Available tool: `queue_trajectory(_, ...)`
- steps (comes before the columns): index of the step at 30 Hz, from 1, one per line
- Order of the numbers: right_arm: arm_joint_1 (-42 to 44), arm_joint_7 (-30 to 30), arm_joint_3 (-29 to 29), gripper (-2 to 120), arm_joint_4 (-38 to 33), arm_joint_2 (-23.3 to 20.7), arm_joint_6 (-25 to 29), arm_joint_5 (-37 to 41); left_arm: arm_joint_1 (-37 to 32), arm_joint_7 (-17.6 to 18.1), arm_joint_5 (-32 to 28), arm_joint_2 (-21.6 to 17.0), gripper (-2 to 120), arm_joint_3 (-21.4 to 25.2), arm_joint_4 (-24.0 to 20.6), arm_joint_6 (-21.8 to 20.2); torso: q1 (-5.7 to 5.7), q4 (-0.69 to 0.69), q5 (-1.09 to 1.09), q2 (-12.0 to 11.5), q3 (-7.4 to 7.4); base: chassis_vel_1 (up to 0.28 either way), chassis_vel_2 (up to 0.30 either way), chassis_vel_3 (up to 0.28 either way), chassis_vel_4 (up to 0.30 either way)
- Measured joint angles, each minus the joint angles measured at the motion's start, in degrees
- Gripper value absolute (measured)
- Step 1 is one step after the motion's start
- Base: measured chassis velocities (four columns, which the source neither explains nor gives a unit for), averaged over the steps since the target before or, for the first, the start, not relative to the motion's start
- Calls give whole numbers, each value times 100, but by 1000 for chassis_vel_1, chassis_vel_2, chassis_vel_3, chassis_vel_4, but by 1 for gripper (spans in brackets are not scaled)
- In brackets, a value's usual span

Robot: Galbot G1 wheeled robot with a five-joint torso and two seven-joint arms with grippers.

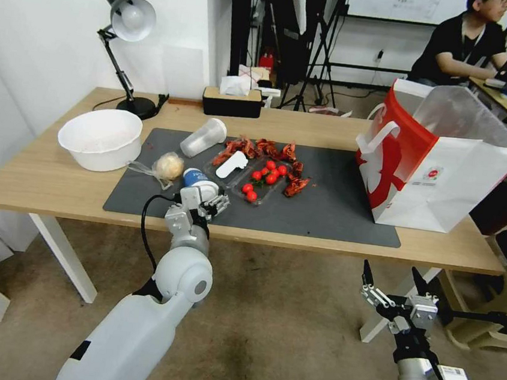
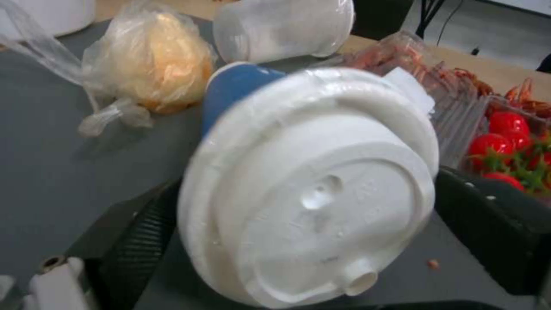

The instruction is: Pick up the trash from the table and place it into the takeout bag.

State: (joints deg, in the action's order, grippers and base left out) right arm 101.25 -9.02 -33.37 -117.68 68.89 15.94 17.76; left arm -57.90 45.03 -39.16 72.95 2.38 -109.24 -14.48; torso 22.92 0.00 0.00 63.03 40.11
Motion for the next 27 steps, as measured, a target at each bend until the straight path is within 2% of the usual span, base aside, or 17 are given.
queue_trajectory(4,-4,1,14,100,39,13,20,-25,-67,4,-42,-24,85,27,-2,23,0,0,0,0,0,0,0,0,0)
queue_trajectory(7,-27,1,13,100,6,-135,-21,87,-78,-10,-300,-282,74,-16,-109,25,0,0,1,0,-1,0,0,0,0)
queue_trajectory(10,-4,2,11,100,-79,-241,-41,159,-185,-94,-324,-398,69,52,-176,40,0,-1,-1,0,-1,0,0,0,0)
queue_trajectory(20,-132,3,133,100,-136,-187,-145,133,-442,-304,-238,-377,68,171,-295,166,-2,2,-2,0,0,0,0,0,0)
queue_trajectory(27,-87,3,130,100,-206,-225,-147,153,-445,-727,-307,-597,68,289,-591,334,-1,0,-1,-1,0,0,0,0,0)
